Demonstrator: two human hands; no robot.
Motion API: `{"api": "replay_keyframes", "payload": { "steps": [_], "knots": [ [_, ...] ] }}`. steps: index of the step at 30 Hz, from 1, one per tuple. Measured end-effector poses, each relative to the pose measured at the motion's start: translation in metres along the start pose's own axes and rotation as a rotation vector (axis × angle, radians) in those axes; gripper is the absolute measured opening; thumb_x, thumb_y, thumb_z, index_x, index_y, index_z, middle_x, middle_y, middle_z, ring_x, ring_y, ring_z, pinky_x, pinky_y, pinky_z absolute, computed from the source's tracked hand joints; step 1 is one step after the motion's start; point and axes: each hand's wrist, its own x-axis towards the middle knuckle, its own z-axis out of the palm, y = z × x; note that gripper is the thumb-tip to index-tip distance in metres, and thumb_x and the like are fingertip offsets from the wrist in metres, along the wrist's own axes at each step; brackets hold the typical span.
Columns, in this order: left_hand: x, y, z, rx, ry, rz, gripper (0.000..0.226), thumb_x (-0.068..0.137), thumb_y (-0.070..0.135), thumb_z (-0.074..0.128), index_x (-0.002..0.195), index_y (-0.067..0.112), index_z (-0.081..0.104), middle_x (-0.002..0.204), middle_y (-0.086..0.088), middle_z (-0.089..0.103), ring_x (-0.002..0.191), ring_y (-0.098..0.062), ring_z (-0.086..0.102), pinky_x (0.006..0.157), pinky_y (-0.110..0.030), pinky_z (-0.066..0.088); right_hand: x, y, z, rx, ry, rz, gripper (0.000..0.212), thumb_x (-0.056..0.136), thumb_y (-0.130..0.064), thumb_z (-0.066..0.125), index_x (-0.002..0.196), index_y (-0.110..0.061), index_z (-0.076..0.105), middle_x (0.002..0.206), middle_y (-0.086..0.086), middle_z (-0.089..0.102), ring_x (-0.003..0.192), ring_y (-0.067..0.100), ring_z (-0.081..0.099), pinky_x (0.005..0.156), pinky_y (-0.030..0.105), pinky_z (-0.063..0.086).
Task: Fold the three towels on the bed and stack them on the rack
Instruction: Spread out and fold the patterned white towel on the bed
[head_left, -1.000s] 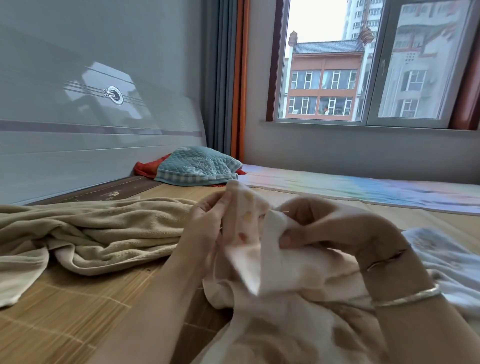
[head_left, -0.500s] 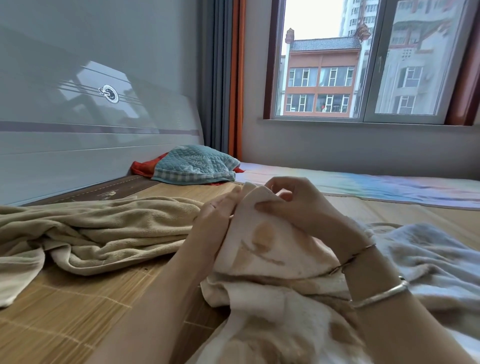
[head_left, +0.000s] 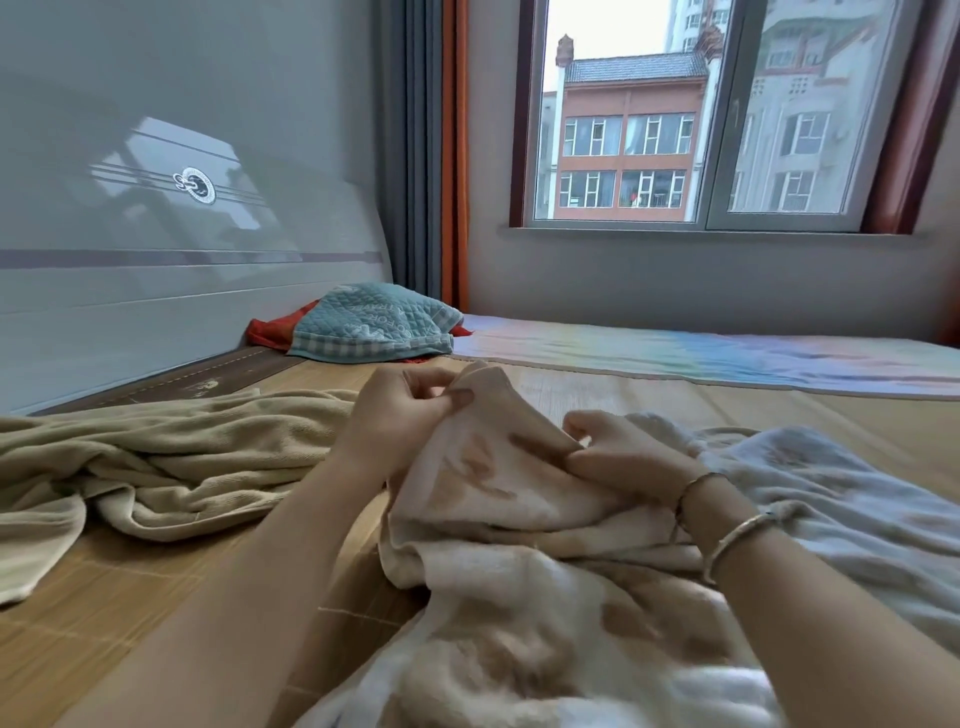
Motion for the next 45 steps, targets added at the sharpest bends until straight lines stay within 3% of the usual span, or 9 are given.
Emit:
{"api": "replay_keyframes", "payload": {
  "steps": [11,17,23,26,30,32,35,41,45],
  "knots": [
    [-0.002,0.074,0.026,-0.151,-0.022,-0.264,0.013,0.093,0.002,0.057,0.096,0.003,0.069,0.072,-0.020,0.070,0.040,-0.021,0.064,0.034,-0.021,0.048,-0.047,0.022,-0.089,0.056,0.136,-0.034,0.021,0.075,-0.022,0.061,0.077,-0.023,0.041,0.066,-0.005,0.048,0.059,0.015,0.040,0.055,0.027,0.035],
    [0.023,0.079,0.042,-0.252,0.083,-0.179,0.006,0.091,0.015,0.063,0.095,0.014,0.068,0.083,-0.016,0.071,0.064,-0.023,0.062,0.055,-0.025,0.053,-0.055,0.008,-0.120,-0.341,0.936,-0.260,0.020,0.081,-0.026,0.051,0.092,-0.015,0.039,0.061,-0.003,0.046,0.055,0.025,0.038,0.052,0.028,0.026],
    [0.059,-0.006,0.073,-0.090,0.080,-0.382,0.021,0.086,-0.001,0.062,0.067,0.008,0.064,0.064,-0.013,0.063,0.043,-0.018,0.056,0.040,-0.021,0.049,-0.014,0.046,-0.069,-0.641,0.266,-0.277,0.015,0.090,-0.018,0.047,0.093,-0.028,0.058,0.100,-0.004,0.054,0.103,0.020,0.050,0.074,0.027,0.026],
    [0.079,-0.057,0.088,0.021,0.068,-0.462,0.024,0.080,-0.002,0.059,0.059,0.009,0.063,0.069,-0.018,0.067,0.054,-0.026,0.062,0.057,-0.030,0.053,0.020,0.060,-0.039,-0.782,0.149,-0.137,0.025,0.089,-0.013,0.047,0.100,-0.025,0.066,0.108,-0.005,0.058,0.113,0.018,0.042,0.092,0.031,0.027],
    [0.131,-0.066,0.106,0.158,0.093,-0.257,0.035,0.072,0.011,0.057,0.105,0.011,0.066,0.091,-0.005,0.068,0.097,-0.028,0.063,0.074,-0.025,0.048,0.085,0.066,-0.033,-0.877,0.205,0.010,0.047,0.086,-0.008,0.044,0.128,-0.025,0.054,0.131,-0.003,0.049,0.132,0.025,0.023,0.110,0.043,0.014],
    [0.143,-0.076,0.119,0.236,-0.023,-0.197,0.080,0.077,0.012,0.061,0.149,0.012,0.025,0.110,0.003,0.054,0.111,-0.024,0.053,0.082,-0.022,0.046,0.109,0.071,-0.025,-0.785,0.073,0.118,0.061,0.089,-0.017,0.039,0.148,-0.025,0.027,0.159,-0.003,0.012,0.146,0.030,-0.001,0.114,0.052,-0.006],
    [0.133,-0.108,0.131,0.525,-0.175,-0.331,0.110,0.086,0.008,0.054,0.136,0.033,-0.041,0.160,-0.012,0.000,0.142,-0.033,0.025,0.112,-0.041,0.030,0.120,0.077,-0.001,-0.640,-0.074,0.181,0.065,0.093,-0.027,0.039,0.152,-0.032,0.011,0.158,0.003,-0.021,0.144,0.032,-0.024,0.113,0.056,-0.012],
    [0.094,-0.106,0.152,0.805,-0.177,-0.262,0.055,0.091,0.018,0.041,0.145,0.013,0.030,0.150,-0.011,0.035,0.137,-0.031,0.034,0.113,-0.044,0.028,0.062,0.113,-0.006,-0.428,0.072,0.109,0.048,0.096,-0.025,0.035,0.143,-0.033,0.037,0.161,0.003,0.000,0.148,0.021,-0.007,0.118,0.048,-0.001],
    [0.055,-0.074,0.186,0.965,-0.398,-0.180,0.056,0.096,0.050,0.034,0.140,0.016,0.042,0.153,-0.007,0.033,0.139,-0.030,0.030,0.112,-0.050,0.024,-0.003,0.154,-0.052,-0.344,0.286,0.224,0.031,0.093,-0.027,0.047,0.122,-0.023,0.057,0.150,0.004,0.036,0.140,0.022,0.027,0.112,0.037,0.023]
  ]
}}
